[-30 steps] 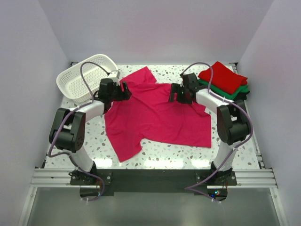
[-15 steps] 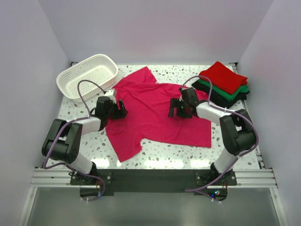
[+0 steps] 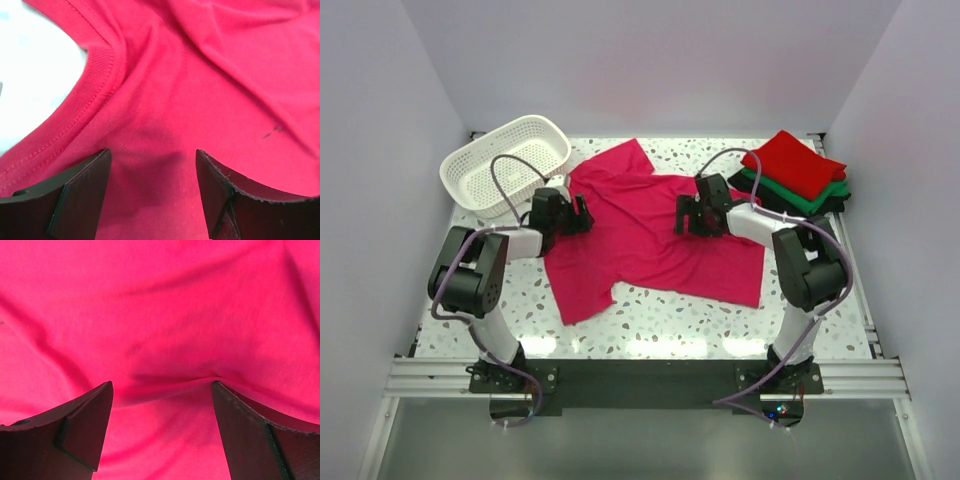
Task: Fold and stack the t-shirts
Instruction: Flatten the tshirt out, then fold the tshirt
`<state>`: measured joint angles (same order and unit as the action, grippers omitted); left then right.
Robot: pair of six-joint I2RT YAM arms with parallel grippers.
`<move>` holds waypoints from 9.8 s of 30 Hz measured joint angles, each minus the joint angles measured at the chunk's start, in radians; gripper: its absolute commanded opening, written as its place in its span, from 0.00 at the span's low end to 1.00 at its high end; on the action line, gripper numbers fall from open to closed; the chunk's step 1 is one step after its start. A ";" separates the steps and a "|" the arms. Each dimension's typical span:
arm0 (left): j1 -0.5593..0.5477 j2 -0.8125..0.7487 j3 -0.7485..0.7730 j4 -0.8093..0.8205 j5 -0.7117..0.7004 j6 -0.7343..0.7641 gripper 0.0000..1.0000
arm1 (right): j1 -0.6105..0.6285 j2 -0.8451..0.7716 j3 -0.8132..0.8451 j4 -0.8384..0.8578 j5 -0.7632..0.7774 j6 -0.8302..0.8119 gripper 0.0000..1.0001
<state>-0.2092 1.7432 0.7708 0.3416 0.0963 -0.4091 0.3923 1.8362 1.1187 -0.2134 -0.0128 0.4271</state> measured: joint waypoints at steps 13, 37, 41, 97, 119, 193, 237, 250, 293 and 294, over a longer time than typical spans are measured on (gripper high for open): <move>0.017 0.237 0.312 -0.041 -0.015 0.010 0.74 | -0.043 0.204 0.291 -0.068 0.022 -0.005 0.84; -0.160 -0.505 -0.200 -0.328 -0.417 -0.091 0.61 | -0.059 0.138 0.260 -0.099 -0.069 -0.069 0.84; -0.187 -0.599 -0.286 -0.475 -0.465 -0.179 0.56 | -0.068 0.117 0.244 -0.084 -0.092 -0.069 0.84; -0.199 -0.591 -0.432 -0.309 -0.173 -0.126 0.00 | -0.186 -0.509 -0.396 -0.331 0.209 0.053 0.55; -0.199 -0.591 -0.437 -0.299 -0.163 -0.121 0.00 | -0.220 -0.502 -0.398 -0.295 0.175 0.060 0.45; -0.344 -1.309 -0.186 -0.948 -0.400 -0.340 0.00 | 0.090 -0.903 -0.396 -0.660 0.103 0.193 0.00; -0.077 -0.298 0.122 -0.152 -0.256 0.220 0.00 | -0.275 -0.293 -0.149 -0.369 0.212 0.042 0.00; -0.049 -0.246 0.153 -0.132 -0.256 0.216 0.00 | -0.309 -0.240 -0.089 -0.369 0.214 0.024 0.00; -0.031 -0.177 -0.143 0.094 -0.098 0.007 0.79 | -0.181 -0.217 -0.116 -0.226 -0.062 -0.045 0.52; -0.030 -0.176 -0.147 0.101 -0.105 0.005 0.79 | -0.177 -0.197 -0.116 -0.225 -0.061 -0.045 0.52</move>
<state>-0.2394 1.5669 0.6235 0.4423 -0.0082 -0.4046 0.2157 1.6394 1.0031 -0.4385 -0.0742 0.3820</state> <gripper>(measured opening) 0.780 0.524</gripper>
